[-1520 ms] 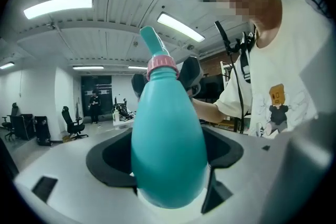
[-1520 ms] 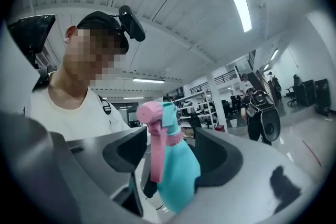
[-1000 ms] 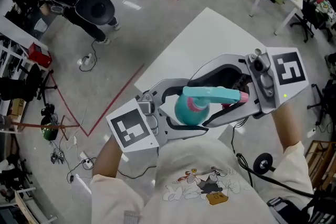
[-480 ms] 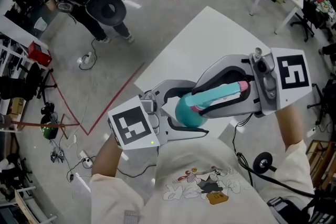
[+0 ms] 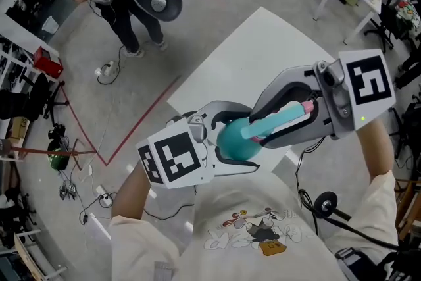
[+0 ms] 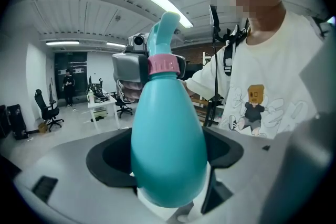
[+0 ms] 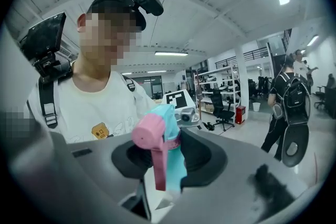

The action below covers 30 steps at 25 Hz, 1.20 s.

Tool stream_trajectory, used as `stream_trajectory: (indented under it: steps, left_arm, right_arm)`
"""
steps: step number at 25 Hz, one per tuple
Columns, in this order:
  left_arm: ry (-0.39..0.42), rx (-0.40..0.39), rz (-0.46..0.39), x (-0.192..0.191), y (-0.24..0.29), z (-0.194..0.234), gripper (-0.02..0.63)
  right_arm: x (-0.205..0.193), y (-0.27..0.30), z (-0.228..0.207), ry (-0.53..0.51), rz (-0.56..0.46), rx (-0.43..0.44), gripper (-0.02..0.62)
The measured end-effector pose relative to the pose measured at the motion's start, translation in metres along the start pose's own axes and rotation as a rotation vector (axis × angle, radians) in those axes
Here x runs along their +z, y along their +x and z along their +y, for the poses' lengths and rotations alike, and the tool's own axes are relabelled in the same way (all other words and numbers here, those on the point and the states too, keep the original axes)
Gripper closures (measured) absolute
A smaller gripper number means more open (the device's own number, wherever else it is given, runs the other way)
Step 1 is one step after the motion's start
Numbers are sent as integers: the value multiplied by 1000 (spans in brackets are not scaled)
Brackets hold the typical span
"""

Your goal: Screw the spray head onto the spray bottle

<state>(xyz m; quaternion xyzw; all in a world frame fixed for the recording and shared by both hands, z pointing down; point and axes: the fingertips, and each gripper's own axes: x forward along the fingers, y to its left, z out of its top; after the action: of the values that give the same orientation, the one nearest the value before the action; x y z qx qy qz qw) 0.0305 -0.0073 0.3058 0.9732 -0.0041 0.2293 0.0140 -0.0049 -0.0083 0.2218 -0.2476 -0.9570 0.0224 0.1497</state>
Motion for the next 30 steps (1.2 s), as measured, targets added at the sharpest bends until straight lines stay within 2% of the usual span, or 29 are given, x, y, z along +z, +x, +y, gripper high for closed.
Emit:
stream_trajectory:
  steps: [5, 9, 12, 15, 23, 30]
  left_arm:
    - [-45, 11, -28, 0, 2, 2, 207]
    - [-86, 123, -32, -3, 1, 20, 207]
    - [-142, 229, -25, -7, -4, 36, 207]
    - [-178, 372, 5, -14, -9, 56, 207]
    - [-140, 692, 31, -20, -16, 99, 207]
    - [-161, 946, -18, -23, -31, 120, 207]
  right_arm:
    - [-2, -1, -4, 8, -11, -15, 462]
    - [-5, -6, -18, 45, -23, -79, 462]
    - [-7, -9, -35, 69, -22, -148, 462]
    - [-8, -11, -52, 94, -5, -237, 462]
    - [-11, -21, -81, 147, -28, -453, 462]
    - [-9, -20, -96, 162, -76, -603, 462]
